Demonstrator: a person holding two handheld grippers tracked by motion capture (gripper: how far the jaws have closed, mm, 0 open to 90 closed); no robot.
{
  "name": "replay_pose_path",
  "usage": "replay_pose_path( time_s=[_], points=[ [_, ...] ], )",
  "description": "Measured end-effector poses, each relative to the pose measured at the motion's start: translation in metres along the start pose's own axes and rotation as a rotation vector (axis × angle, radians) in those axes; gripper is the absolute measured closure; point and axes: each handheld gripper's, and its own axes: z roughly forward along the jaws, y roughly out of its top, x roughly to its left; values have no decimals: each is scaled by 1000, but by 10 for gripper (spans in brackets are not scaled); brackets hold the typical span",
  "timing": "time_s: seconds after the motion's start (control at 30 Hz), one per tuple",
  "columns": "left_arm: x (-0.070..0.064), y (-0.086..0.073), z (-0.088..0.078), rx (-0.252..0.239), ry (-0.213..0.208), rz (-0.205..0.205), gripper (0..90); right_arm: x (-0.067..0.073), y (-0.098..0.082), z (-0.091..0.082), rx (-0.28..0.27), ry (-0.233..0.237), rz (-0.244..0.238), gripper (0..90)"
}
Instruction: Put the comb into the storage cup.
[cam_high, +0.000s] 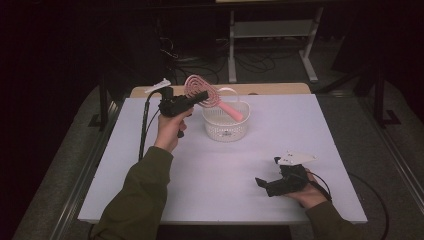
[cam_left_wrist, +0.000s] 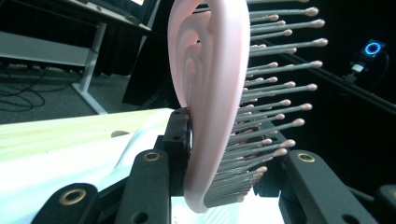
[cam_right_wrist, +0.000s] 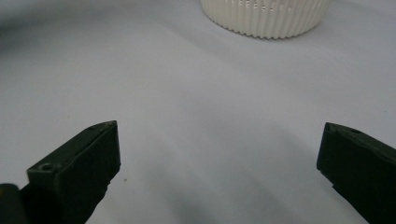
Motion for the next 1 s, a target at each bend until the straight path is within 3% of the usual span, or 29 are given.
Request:
replay_pose_path(
  time_s=[0.47, 1.0],
  points=[
    [12, -19, 11, 25, 47, -30, 650, 0, 0, 0, 2, 1, -4, 0],
    [13, -33, 25, 78, 81, -23, 650, 0, 0, 0, -1, 4, -4, 0]
  ],
)
